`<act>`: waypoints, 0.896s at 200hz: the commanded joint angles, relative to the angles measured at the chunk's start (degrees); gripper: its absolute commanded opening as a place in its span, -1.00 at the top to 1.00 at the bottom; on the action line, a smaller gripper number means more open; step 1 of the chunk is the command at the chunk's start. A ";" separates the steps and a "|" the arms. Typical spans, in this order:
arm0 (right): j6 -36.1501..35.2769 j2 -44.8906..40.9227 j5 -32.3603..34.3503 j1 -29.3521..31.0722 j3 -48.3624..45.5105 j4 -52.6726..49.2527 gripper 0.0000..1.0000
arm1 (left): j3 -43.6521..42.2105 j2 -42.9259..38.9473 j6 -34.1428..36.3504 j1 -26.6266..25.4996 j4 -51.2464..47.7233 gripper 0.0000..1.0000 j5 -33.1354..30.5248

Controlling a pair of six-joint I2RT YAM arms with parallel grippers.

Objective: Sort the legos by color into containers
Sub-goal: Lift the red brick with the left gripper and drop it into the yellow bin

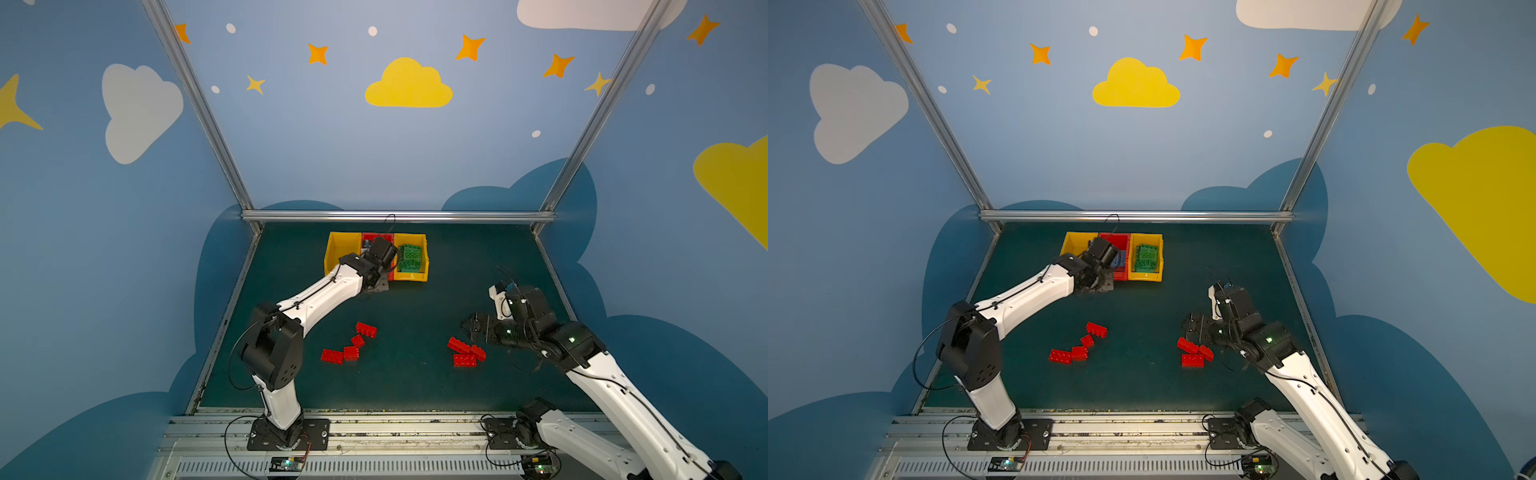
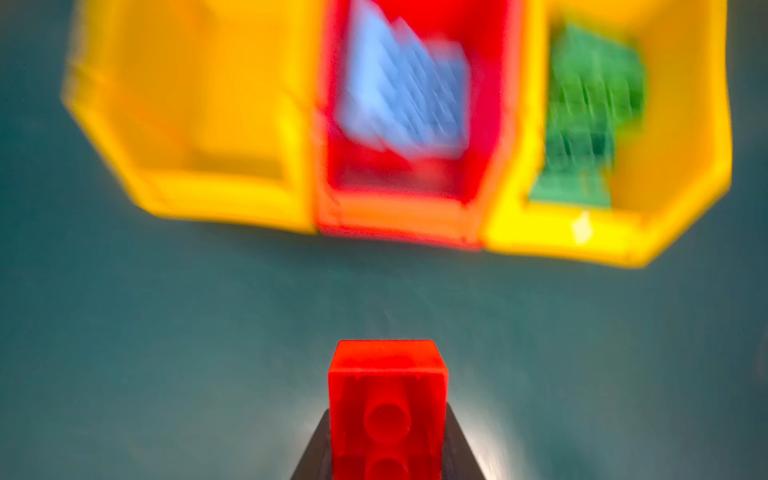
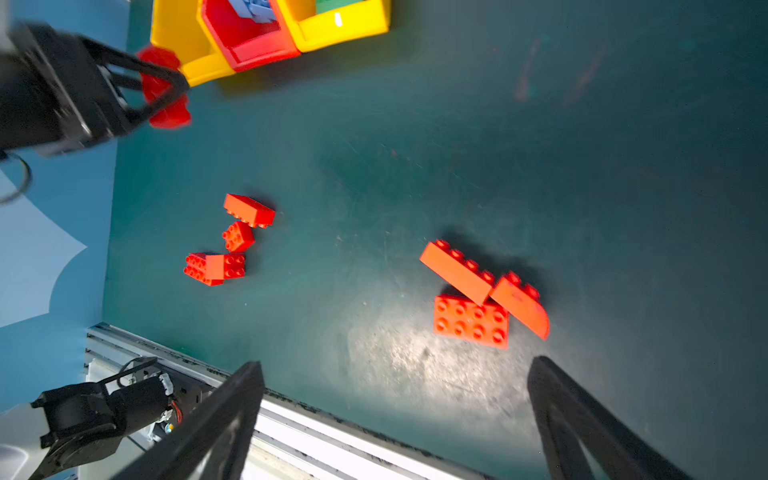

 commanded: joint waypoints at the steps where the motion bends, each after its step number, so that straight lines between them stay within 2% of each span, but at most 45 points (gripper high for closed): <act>1: -1.93 4.04 -3.23 0.27 3.07 4.77 -0.94 | 4.49 2.04 2.10 5.03 -2.38 0.63 0.56; 26: -3.59 9.75 -5.45 0.38 6.38 6.97 -0.94 | 11.74 8.06 3.22 10.50 -3.44 0.62 2.70; 69: -5.75 15.29 -6.13 0.36 9.17 8.39 -0.94 | 27.06 20.72 6.66 16.17 -7.76 0.60 3.68; 121: -5.86 18.18 -6.42 0.27 8.95 9.83 -0.94 | 45.78 34.24 8.64 18.92 -14.94 0.54 5.63; 153: -6.01 19.12 -6.43 0.21 9.75 9.40 -0.94 | 53.16 39.23 9.22 19.62 -17.70 0.07 6.47; 179: -5.93 19.29 -6.23 0.18 10.22 9.00 -0.94 | 54.91 39.98 9.04 19.69 -18.53 -0.28 7.84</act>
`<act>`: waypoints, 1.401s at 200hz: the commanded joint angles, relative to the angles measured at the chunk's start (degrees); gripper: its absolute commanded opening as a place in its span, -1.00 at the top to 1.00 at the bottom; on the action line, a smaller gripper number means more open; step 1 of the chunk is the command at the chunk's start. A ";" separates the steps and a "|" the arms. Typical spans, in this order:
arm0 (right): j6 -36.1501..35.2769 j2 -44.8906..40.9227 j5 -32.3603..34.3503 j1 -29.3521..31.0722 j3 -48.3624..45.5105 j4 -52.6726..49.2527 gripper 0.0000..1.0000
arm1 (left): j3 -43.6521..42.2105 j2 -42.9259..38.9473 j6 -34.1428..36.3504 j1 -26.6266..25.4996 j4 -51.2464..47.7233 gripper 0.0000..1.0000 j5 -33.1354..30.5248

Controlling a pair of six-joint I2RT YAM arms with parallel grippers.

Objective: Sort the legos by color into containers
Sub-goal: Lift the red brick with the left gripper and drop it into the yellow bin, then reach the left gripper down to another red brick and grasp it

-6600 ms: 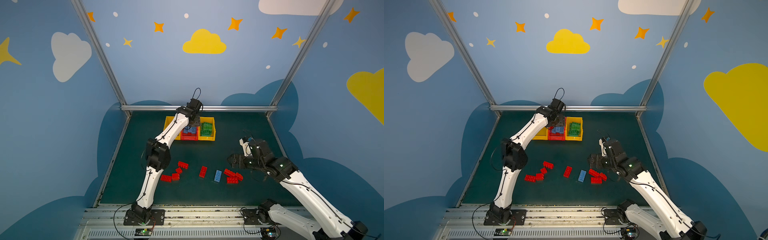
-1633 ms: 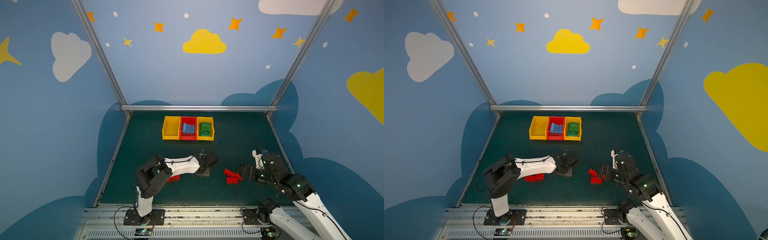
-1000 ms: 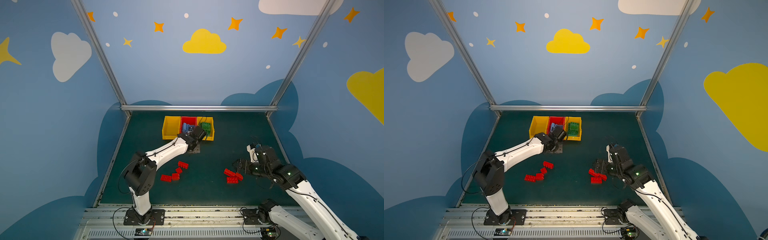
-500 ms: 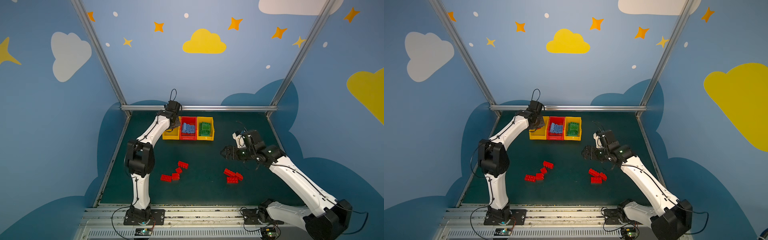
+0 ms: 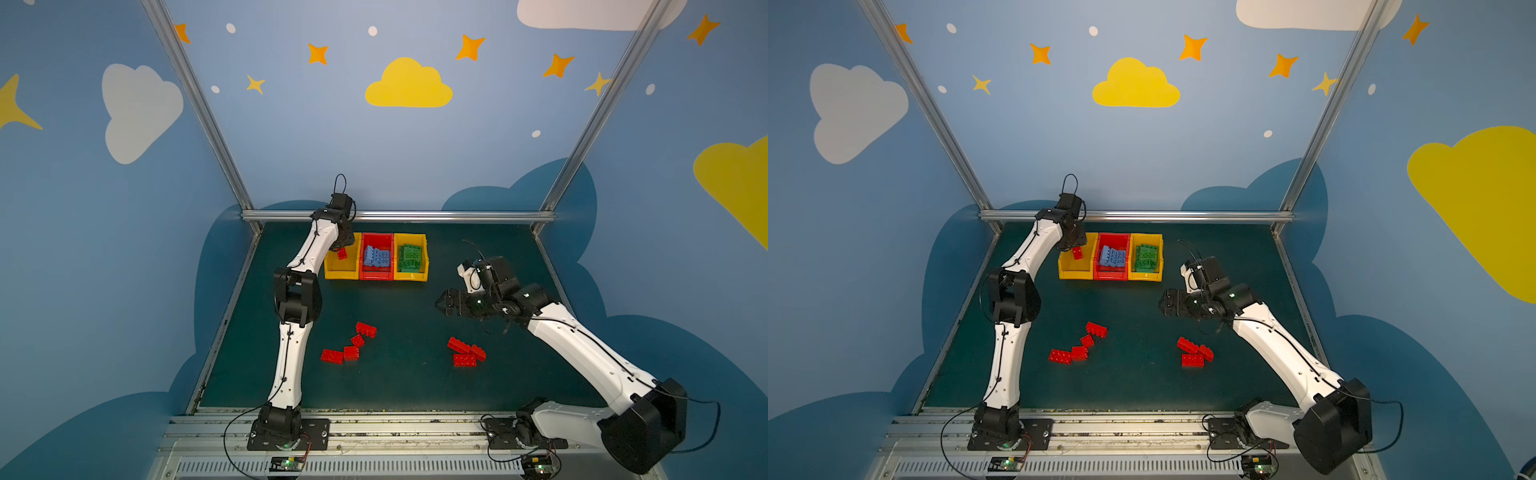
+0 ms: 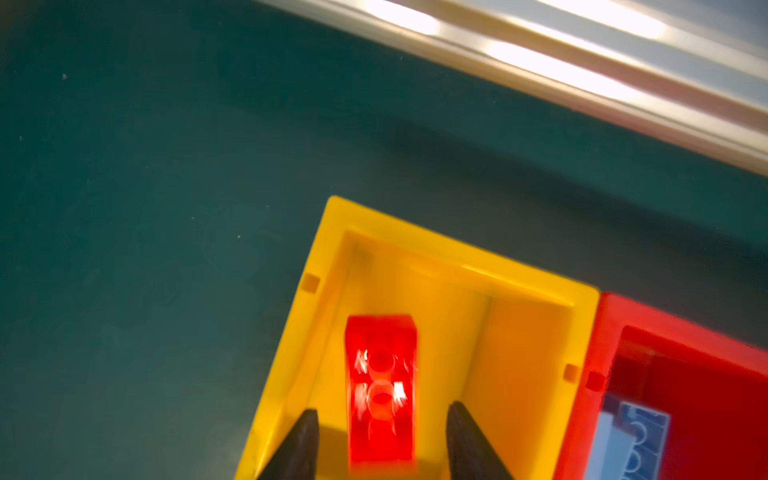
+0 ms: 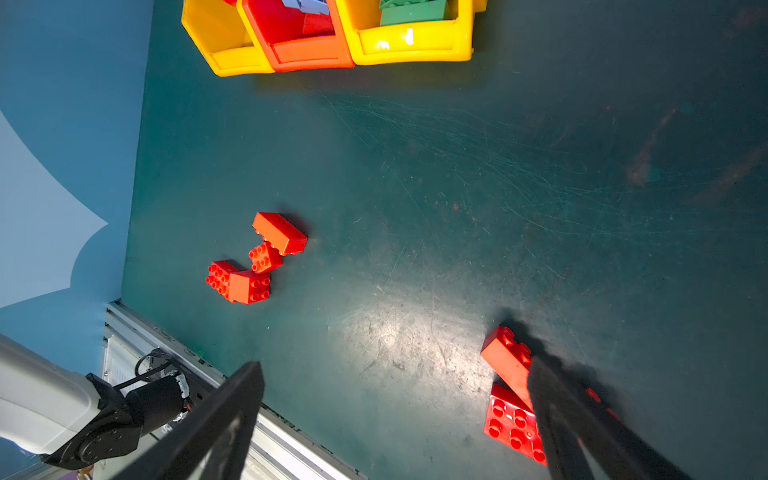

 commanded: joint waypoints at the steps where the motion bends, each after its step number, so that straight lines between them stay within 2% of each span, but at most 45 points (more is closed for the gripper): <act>1: -0.42 0.21 -0.50 0.18 2.09 -0.16 -0.94 | 1.87 0.41 0.39 0.19 -3.50 -0.28 1.61; 37: 0.06 -0.83 -0.36 0.39 2.16 -0.85 -0.94 | -2.87 -4.64 -0.49 0.07 -3.37 -0.28 3.64; 55: 0.40 -2.16 0.19 0.79 1.56 -1.14 -0.94 | -11.77 -11.24 -1.19 -0.64 -0.33 -0.27 3.83; 87: 1.21 -5.35 0.98 1.88 -0.39 -1.57 -0.94 | -34.56 -26.83 -2.55 -3.83 7.50 -0.31 2.88; 131: 1.45 -10.25 2.74 4.15 -2.96 -4.41 -0.94 | -60.37 -43.92 -4.23 -11.56 14.44 -0.79 3.43; 162: 2.64 -13.97 4.97 6.60 -4.66 -6.75 -0.94 | -71.78 -50.34 -4.94 -18.97 17.35 -0.94 2.34; 203: 6.36 -18.91 8.09 10.19 -7.69 -8.67 -0.94 | -79.77 -52.61 -4.11 -23.37 20.69 -0.97 2.60; 241: 9.17 -21.59 10.74 12.71 -9.06 -10.03 -0.94 | -81.97 -50.87 -1.99 -25.92 23.27 -0.96 3.13; 280: 9.91 -21.45 12.11 14.17 -8.67 -10.70 -0.94 | -82.98 -48.64 -0.55 -26.15 25.79 -0.93 3.21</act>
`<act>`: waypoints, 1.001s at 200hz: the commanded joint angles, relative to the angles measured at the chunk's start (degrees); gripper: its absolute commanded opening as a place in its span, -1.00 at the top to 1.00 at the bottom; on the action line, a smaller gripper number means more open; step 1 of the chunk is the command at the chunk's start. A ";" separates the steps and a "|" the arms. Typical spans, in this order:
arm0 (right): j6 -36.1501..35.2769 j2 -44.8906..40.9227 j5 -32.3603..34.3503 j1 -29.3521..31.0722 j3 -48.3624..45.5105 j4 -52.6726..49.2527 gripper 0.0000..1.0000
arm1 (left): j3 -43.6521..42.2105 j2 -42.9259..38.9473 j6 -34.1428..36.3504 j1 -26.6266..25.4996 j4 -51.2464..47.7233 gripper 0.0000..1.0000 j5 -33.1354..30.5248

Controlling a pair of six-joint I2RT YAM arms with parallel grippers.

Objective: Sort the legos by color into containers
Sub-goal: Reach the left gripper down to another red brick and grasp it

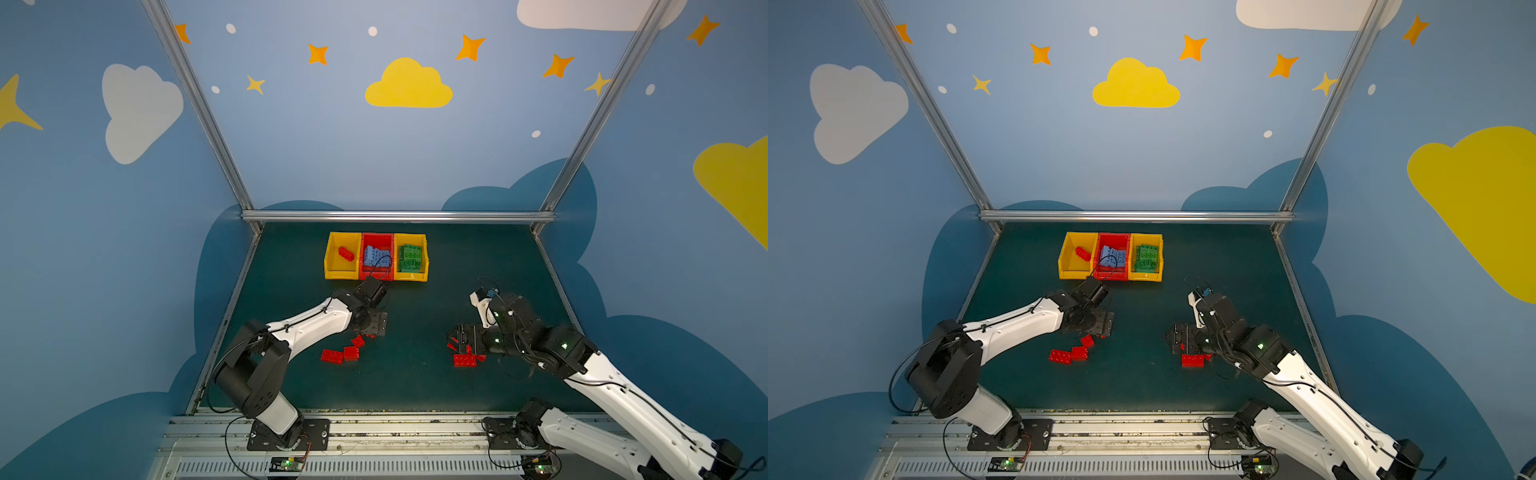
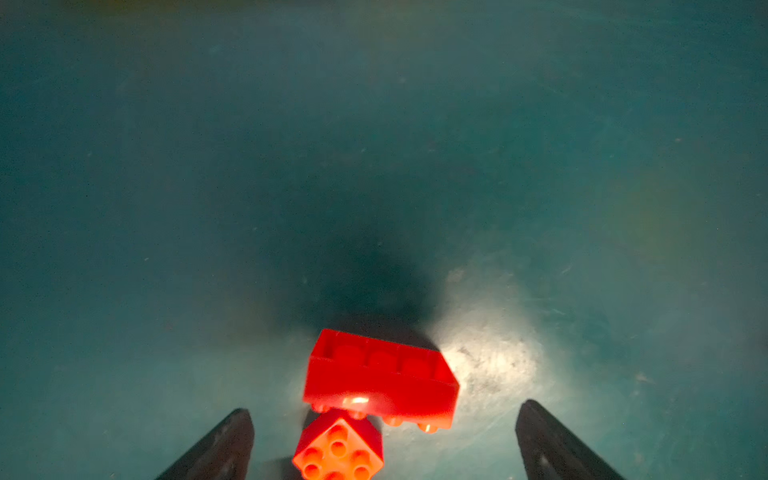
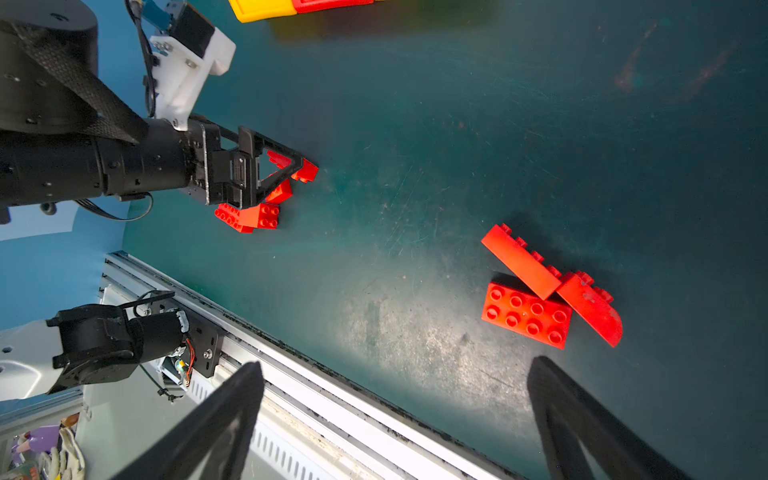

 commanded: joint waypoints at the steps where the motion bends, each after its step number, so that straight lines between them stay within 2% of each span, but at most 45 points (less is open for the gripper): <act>1: 1.23 -0.08 2.15 0.83 -0.04 -1.51 -0.94 | -0.96 1.73 1.69 0.10 2.43 -0.93 -0.09; 30: 0.97 1.22 2.42 1.29 0.25 -1.46 -0.94 | -1.10 3.76 2.46 0.10 3.98 -0.90 0.90; 64: 1.04 1.97 2.67 1.62 0.03 -1.17 -0.94 | -0.65 6.12 2.80 0.13 4.31 -0.78 1.76; 111: 1.22 2.17 3.64 1.71 -0.40 -0.88 -0.94 | -0.65 7.24 1.42 0.14 3.85 -0.56 1.11; 146: 1.32 2.41 3.60 1.67 -0.45 -0.59 -0.94 | 0.49 8.74 0.60 0.09 2.29 -0.17 0.01; 171: 1.41 2.08 3.78 1.69 -0.50 -0.77 -0.94 | 1.49 8.83 0.30 0.11 1.09 -0.06 -0.13; 200: 1.33 1.67 4.21 1.68 -0.20 -1.01 -0.94 | 4.35 7.81 0.25 0.10 -2.34 -0.04 -2.37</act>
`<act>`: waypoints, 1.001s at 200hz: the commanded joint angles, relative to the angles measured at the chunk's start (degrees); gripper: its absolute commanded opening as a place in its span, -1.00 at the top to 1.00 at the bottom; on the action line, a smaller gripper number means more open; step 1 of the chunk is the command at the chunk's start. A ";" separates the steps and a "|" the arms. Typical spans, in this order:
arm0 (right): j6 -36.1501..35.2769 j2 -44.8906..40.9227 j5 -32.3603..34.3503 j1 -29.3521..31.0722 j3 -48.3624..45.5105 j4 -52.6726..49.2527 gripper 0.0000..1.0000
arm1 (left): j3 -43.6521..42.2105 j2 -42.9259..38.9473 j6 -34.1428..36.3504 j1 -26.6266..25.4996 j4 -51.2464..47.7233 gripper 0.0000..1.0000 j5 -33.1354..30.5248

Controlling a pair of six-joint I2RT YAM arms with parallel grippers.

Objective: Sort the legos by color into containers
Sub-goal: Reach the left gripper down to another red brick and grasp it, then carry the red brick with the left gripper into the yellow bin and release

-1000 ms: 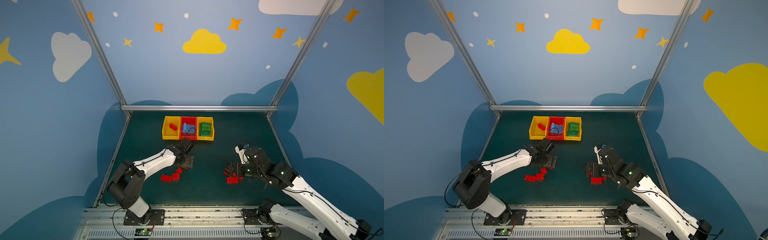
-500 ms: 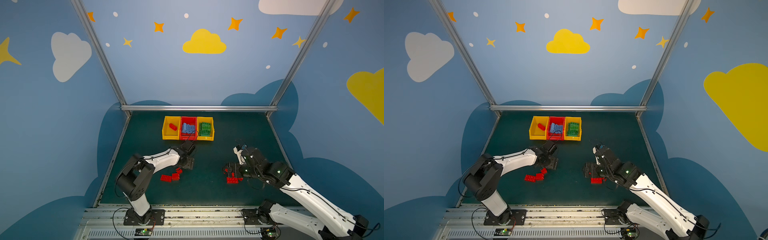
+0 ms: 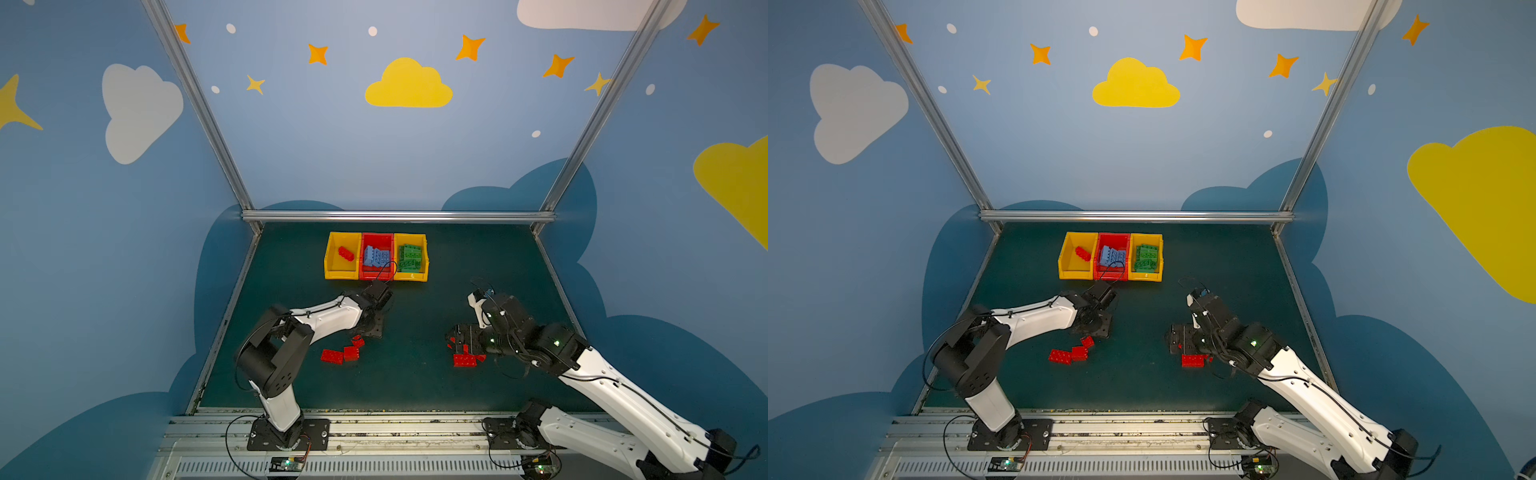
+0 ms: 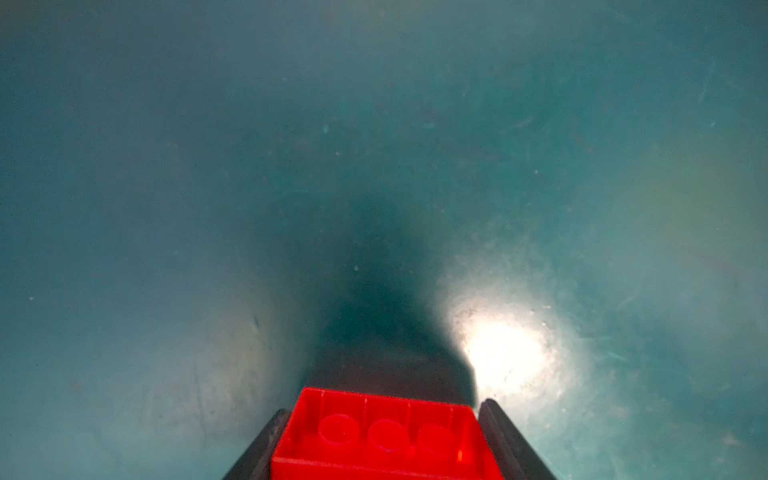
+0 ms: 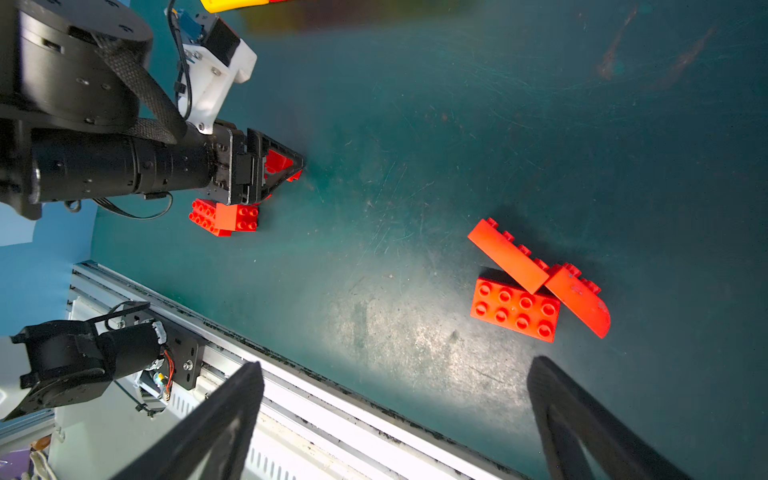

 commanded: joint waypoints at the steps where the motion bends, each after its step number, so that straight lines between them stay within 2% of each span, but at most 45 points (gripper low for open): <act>1: 0.04 -0.54 1.09 0.33 -0.17 -0.69 -0.94 | 3.11 -0.20 -0.37 0.12 -4.18 -0.04 -2.87; 36: -0.99 0.59 2.00 0.32 1.62 -0.49 -0.94 | 10.68 -1.98 1.30 2.48 -9.42 -0.06 -6.88; 96: -5.07 8.06 0.88 0.10 8.16 0.63 -0.94 | 28.98 2.25 3.46 16.82 -14.44 -0.09 -3.74; 129: -7.73 12.73 0.43 -0.74 11.66 1.56 -0.94 | 41.95 10.50 4.42 21.71 -16.85 -0.12 -3.23; 200: -9.65 18.47 -4.01 -6.32 12.53 4.82 -0.94 | 65.66 30.65 7.54 25.79 -24.14 -0.12 -2.35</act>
